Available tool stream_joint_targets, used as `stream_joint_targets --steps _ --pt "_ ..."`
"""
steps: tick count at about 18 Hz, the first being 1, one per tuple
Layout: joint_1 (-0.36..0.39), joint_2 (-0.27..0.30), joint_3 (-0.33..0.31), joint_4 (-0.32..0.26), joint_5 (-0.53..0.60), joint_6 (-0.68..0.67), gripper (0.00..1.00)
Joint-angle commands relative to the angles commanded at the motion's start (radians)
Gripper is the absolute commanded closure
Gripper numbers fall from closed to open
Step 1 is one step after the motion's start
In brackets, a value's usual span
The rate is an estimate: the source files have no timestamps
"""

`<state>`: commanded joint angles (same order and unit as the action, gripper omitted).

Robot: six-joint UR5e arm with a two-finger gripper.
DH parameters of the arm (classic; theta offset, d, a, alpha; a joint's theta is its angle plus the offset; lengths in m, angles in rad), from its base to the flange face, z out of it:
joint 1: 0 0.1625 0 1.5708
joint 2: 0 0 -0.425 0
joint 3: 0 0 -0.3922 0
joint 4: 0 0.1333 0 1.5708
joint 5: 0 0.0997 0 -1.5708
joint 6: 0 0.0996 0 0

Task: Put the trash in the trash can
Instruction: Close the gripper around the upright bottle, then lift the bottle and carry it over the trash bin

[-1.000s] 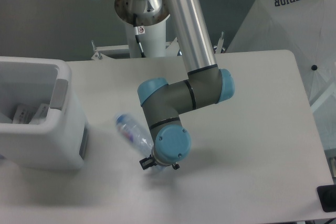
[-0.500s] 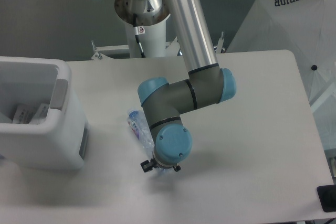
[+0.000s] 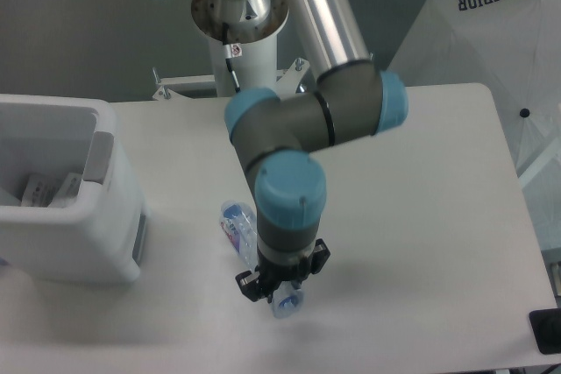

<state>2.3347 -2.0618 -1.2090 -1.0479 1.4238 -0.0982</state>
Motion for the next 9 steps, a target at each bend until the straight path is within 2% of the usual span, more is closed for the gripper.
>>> stream_joint_targets --steps 3,5,9 --pt "0.0 0.02 0.075 0.008 -0.071 0.009 0.49" --pt "-0.008 0.038 0.092 0.02 -0.091 0.017 0.49" --pt "-0.014 0.075 0.111 0.114 -0.193 0.021 0.49"
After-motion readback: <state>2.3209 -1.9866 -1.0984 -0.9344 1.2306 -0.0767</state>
